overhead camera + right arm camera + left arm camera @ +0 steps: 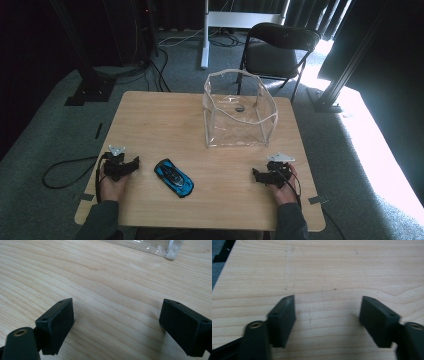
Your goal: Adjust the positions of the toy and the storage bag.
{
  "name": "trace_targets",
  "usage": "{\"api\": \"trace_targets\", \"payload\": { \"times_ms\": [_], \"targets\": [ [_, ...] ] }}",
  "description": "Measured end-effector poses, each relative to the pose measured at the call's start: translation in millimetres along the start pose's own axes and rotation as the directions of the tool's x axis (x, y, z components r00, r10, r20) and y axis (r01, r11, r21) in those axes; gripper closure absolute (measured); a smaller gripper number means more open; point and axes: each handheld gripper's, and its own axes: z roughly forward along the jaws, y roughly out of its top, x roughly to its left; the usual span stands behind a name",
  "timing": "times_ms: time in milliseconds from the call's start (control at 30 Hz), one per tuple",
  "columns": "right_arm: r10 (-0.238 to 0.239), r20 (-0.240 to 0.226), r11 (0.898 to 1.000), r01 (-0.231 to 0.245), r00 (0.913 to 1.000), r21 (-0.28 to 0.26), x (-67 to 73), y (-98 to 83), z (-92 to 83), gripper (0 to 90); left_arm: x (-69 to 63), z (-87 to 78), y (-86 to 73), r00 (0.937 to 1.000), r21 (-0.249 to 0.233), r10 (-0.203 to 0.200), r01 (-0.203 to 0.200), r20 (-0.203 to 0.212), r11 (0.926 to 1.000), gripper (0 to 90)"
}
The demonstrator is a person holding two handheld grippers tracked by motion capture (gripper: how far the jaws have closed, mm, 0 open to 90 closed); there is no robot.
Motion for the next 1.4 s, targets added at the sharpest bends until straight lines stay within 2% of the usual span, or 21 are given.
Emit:
{"api": "trace_targets", "payload": {
  "times_ms": [133,267,333,467,667,800,933,967,1000,1033,1100,1133,1233,1333,1400],
  "targets": [
    [0.002,0.002,1.0,-0.002,1.0,0.0,0.1,-0.3,-0.4,11.9,-1.4,-0.4,-0.1,1.0,0.002,0.007,-0.007,0.005,1.0,33.6],
    [0.005,0.005,1.0,-0.005,1.0,0.001,0.6,-1.5,-1.7,12.0,-3.2,-0.1,1.2,0.9991,0.01,0.032,-0.031,-0.028,0.9995,28.9],
    [0.006,0.007,1.0,-0.006,1.0,0.001,0.8,-1.6,-1.7,12.1,-3.0,0.2,1.4,0.9991,0.009,0.031,-0.031,-0.027,0.9995,27.1],
    [0.003,0.004,1.0,-0.003,1.0,-0.002,0.9,-1.0,-1.3,13.8,0.0,-0.5,0.6,0.9998,0.016,0.021,-0.021,0.003,0.9997,27.2],
    [0.012,0.014,1.0,-0.012,0.9998,-0.003,1.4,-0.6,-0.9,14.0,-1.6,-0.4,1.9,0.999,0.022,0.038,-0.038,0.024,0.999,28.3],
    [0.013,0.016,1.0,-0.013,0.9998,-0.004,1.3,-0.4,-0.7,13.7,-4.1,-1.6,6.0,0.998,0.038,0.052,-0.054,0.035,0.9979,33.9],
    [0.01,0.01,1.0,-0.01,0.9999,0.002,1.2,0.2,-0.1,11.9,-8.6,-5.1,10.1,0.9968,0.03,0.062,-0.064,0.051,0.9975,36.8],
    [0.012,0.01,1.0,-0.012,0.9999,0.009,1.3,1.0,-0.1,11.9,-15.3,-7.5,16.8,0.9937,0.014,0.069,-0.07,0.089,0.9974,36.8],
    [0.011,0.01,0.999,-0.011,0.9999,0.04,2.5,6.2,-1.7,23.8,-19.0,-8.1,20.0,0.9919,0.008,0.075,-0.076,0.102,0.997,37.6],
    [0.01,0.013,0.999,-0.011,0.9999,0.046,2.6,8.4,-3.1,31.1,-22.4,-8.5,22.6,0.9902,0.003,0.081,-0.082,0.114,0.9966,38.1],
    [-0.003,0.032,0.999,0.002,0.9995,0.043,2.7,12.0,-5.1,38.8,-32.5,-9.7,30.2,0.9843,-0.014,0.107,-0.106,0.141,0.9943,38.1],
    [-0.002,0.024,0.999,0.001,0.9997,0.035,2.0,14.1,-6.4,43.6,-39.0,-10.9,35.8,0.9796,-0.021,0.129,-0.128,0.154,0.9916,38.1],
    [0.01,0.019,1.0,-0.01,0.9998,-0.009,-4.0,21.7,-10.0,48.9,-53.0,-13.2,49.4,0.9695,-0.048,0.158,-0.152,0.188,0.9873,37.3],
    [0.041,0.002,0.998,-0.04,0.9992,-0.051,-12.4,28.6,-12.0,55.9,-69.3,-14.0,64.2,0.9555,-0.068,0.201,-0.19,0.216,0.9794,35.9],
    [0.056,-0.011,0.995,-0.057,0.9984,-0.077,-18.4,34.0,-12.4,56.9,-80.4,-13.4,73.3,0.9472,-0.079,0.218,-0.205,0.235,0.9755,35.6]
  ]
}}
